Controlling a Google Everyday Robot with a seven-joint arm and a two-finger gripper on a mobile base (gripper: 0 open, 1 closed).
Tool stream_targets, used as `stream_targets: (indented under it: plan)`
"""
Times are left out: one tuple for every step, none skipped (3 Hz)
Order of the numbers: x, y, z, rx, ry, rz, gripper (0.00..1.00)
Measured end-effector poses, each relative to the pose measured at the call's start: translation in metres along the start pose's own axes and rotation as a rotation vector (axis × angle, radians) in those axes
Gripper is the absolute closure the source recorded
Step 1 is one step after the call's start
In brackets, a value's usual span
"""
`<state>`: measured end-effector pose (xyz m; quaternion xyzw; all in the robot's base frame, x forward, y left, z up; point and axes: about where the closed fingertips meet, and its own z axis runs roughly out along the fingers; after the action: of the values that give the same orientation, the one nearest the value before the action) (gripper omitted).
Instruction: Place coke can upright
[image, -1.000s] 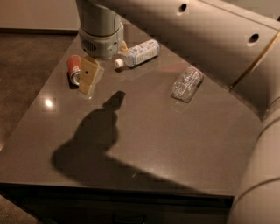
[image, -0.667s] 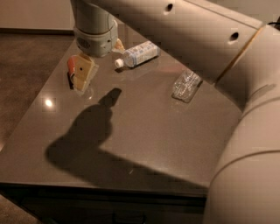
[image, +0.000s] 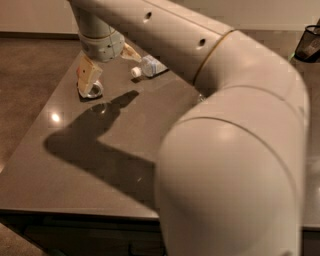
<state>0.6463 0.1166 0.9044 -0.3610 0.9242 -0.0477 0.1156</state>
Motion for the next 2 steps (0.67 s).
stream_targets:
  plan:
    - [-0.023, -0.007, 0.022, 0.001, 0.032, 0.17, 0.0]
    - [-0.047, -0.001, 0.043, -0.018, 0.044, 0.265, 0.0]
